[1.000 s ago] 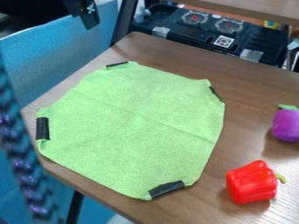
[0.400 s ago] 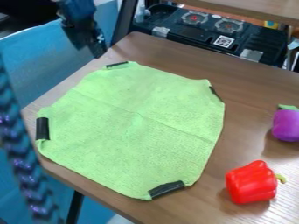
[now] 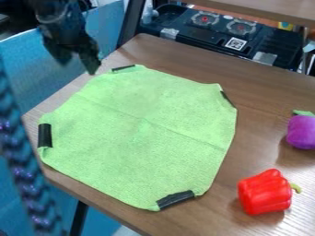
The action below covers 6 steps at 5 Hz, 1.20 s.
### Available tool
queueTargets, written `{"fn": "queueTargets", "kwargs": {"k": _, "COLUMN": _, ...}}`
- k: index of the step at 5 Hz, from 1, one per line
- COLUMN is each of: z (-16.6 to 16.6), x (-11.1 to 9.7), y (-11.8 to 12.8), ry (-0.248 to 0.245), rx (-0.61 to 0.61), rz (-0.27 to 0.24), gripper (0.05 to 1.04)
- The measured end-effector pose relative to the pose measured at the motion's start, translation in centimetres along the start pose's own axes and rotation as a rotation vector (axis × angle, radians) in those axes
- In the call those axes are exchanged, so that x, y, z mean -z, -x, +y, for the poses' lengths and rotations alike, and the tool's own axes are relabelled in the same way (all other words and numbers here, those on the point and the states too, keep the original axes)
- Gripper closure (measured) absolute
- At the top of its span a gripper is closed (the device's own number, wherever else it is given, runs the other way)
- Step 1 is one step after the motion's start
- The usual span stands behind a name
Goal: Fold the cloth from bottom left to top right
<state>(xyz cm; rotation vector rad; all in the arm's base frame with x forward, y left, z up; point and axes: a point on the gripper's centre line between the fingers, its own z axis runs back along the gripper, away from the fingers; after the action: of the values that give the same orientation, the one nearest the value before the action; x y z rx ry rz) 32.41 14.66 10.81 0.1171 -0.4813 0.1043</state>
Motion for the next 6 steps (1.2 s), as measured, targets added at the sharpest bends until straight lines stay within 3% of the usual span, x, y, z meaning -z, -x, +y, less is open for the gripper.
{"fn": "queueTargets", "kwargs": {"k": 1, "z": -0.6, "x": -1.2, "y": 2.7, "ry": -0.089, "rx": -0.170, "rz": -0.004, "gripper": 0.083}}
{"fn": "queueTargets", "kwargs": {"k": 2, "z": -0.9, "x": -1.3, "y": 5.2, "ry": -0.116, "rx": -0.300, "rz": 0.017, "gripper": 0.083}}
{"fn": "queueTargets", "kwargs": {"k": 3, "z": -0.1, "x": -0.7, "y": 7.6, "ry": -0.074, "rx": -0.438, "rz": 0.049, "gripper": 0.083}}
{"fn": "queueTargets", "kwargs": {"k": 4, "z": 1.3, "x": 0.9, "y": 10.0, "ry": 0.029, "rx": -0.571, "rz": 0.122, "gripper": 0.083}}
{"fn": "queueTargets", "kwargs": {"k": 5, "z": 1.9, "x": 1.8, "y": 11.2, "ry": 0.074, "rx": -0.597, "rz": 0.177, "gripper": 0.083}}
{"fn": "queueTargets", "kwargs": {"k": 6, "z": 2.0, "x": 1.7, "y": 11.5, "ry": 0.082, "rx": -0.568, "rz": 0.181, "gripper": 0.083}}
